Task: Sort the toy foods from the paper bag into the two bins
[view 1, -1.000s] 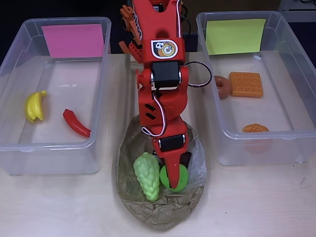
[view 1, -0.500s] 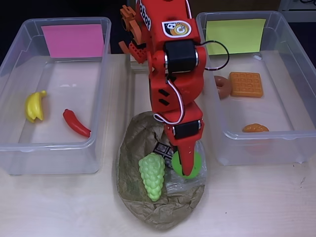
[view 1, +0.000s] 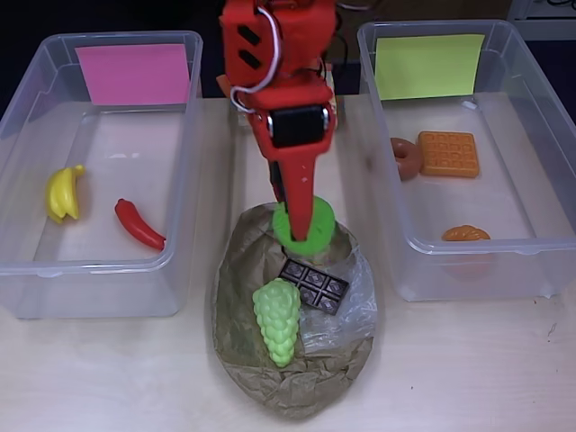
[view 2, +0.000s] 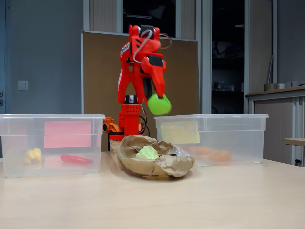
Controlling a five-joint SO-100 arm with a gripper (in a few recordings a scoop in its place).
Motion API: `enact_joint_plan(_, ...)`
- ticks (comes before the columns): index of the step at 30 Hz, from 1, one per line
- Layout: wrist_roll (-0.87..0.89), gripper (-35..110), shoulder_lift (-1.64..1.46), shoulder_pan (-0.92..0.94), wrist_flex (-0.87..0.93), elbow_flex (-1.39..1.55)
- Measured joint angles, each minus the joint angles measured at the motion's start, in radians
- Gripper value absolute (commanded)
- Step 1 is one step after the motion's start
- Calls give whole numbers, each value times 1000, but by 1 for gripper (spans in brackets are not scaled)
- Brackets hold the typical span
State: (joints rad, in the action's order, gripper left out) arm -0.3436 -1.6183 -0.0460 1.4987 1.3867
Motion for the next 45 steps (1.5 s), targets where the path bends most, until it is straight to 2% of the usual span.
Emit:
enact_joint_plan(4,-74,18,-87,135,84,21)
enact_joint_plan(9,-126,19,-110,396,129,58)
enact_joint_plan(18,-100,29,34,704,61,80)
enact_joint_plan(27,-97,34,72,719,-18,132)
enact_joint_plan(36,-98,36,104,739,8,133)
enact_joint_plan(41,-97,33,95,676,0,132)
enact_joint_plan(45,-43,31,37,546,60,117)
